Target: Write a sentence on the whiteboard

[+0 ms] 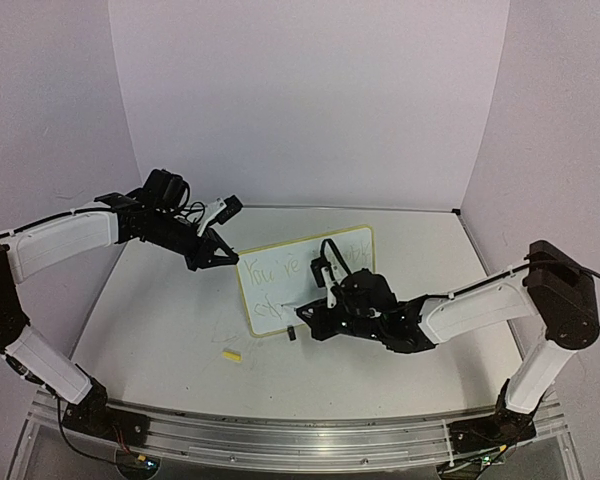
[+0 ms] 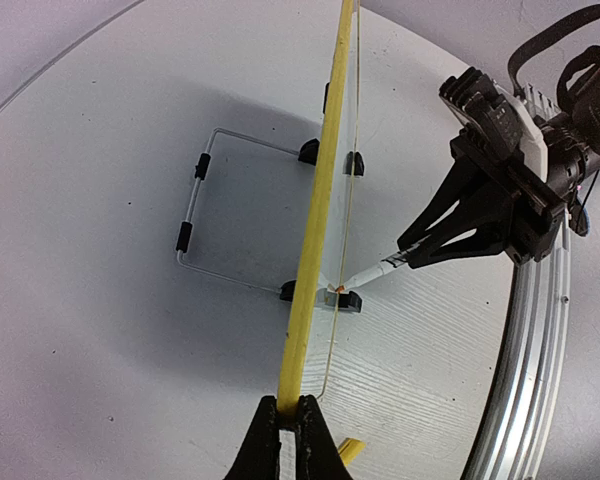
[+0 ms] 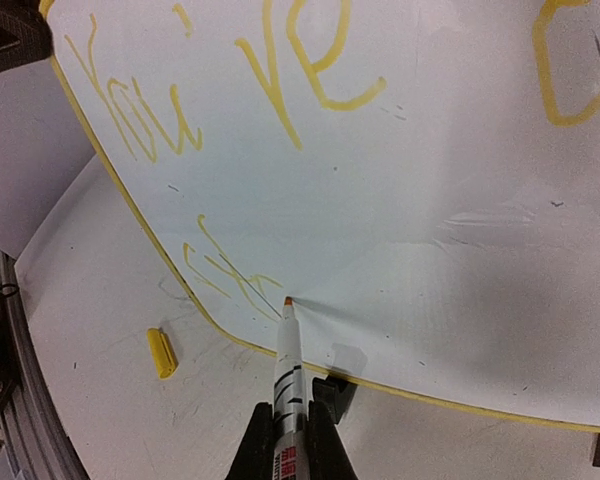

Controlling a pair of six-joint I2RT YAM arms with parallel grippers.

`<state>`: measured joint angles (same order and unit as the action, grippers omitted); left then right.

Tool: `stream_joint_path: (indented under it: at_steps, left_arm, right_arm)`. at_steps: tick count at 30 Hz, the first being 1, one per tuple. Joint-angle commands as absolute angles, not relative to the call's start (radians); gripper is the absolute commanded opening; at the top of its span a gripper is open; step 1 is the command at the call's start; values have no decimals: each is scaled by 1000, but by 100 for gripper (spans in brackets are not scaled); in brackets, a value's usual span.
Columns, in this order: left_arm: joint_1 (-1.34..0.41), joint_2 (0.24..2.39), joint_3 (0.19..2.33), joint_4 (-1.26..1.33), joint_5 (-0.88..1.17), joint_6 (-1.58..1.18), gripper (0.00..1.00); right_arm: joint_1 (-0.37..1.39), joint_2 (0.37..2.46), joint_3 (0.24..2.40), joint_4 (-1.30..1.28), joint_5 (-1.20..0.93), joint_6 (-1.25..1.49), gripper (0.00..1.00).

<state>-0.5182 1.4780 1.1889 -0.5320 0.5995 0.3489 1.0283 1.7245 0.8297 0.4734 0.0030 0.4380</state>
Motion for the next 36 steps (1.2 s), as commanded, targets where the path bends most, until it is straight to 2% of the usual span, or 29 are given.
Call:
stream_joint_path:
  at_steps: [1,8,17,36]
  left_arm:
    - [-531,1472,1191,-557,574,388,0]
    - [-531,1473,1191,-557,574,389,0]
    - [-531,1474,1192,-557,576,388,0]
    - [-531,1474,1191,-558,572,389,0]
  right_arm:
    - [1025,1698,874,486,15,417,0]
    - [1025,1723,881,486,-16,423,0]
    - [1025,1615,805,490,-6,429,0]
    - [1025,1702,850,470,77,422,0]
